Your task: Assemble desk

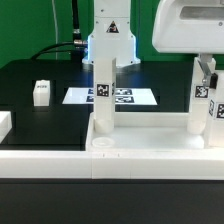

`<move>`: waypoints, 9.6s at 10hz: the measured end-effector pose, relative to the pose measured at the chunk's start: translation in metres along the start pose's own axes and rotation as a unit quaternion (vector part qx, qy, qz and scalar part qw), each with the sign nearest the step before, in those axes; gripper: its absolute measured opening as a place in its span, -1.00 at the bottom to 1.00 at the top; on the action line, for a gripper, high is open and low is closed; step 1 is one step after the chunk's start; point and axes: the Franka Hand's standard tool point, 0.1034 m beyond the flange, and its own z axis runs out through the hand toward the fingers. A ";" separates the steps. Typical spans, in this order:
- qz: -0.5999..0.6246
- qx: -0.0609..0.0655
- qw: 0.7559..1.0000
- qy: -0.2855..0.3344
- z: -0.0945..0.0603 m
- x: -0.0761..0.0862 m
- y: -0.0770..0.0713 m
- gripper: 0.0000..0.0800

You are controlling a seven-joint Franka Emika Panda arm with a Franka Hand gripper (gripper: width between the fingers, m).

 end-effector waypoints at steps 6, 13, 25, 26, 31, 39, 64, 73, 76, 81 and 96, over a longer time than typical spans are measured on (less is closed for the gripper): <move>0.233 0.010 0.972 0.003 0.001 0.001 0.003 -0.27; 0.523 0.032 0.852 -0.012 0.001 0.001 0.008 -0.27; 0.330 0.007 0.944 -0.001 0.004 -0.001 -0.001 0.62; 0.286 0.008 0.958 0.000 0.003 0.000 -0.003 0.62; 0.114 0.007 0.993 0.002 0.004 0.001 0.000 0.62; -0.047 0.003 0.999 0.004 0.003 0.001 0.001 -0.04; 0.157 0.009 0.988 0.011 -0.052 -0.005 0.087 0.62; 0.057 -0.001 0.998 0.025 -0.028 -0.024 0.187 0.62; 0.050 -0.002 0.998 0.024 -0.027 -0.024 0.189 0.62; -0.010 -0.014 1.000 0.023 -0.009 -0.053 0.292 0.62; -0.039 -0.048 0.997 0.035 0.029 -0.139 0.341 0.62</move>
Offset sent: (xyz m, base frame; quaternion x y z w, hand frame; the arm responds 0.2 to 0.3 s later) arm 0.0000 0.0000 0.0000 0.0000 0.0000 0.1296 0.9916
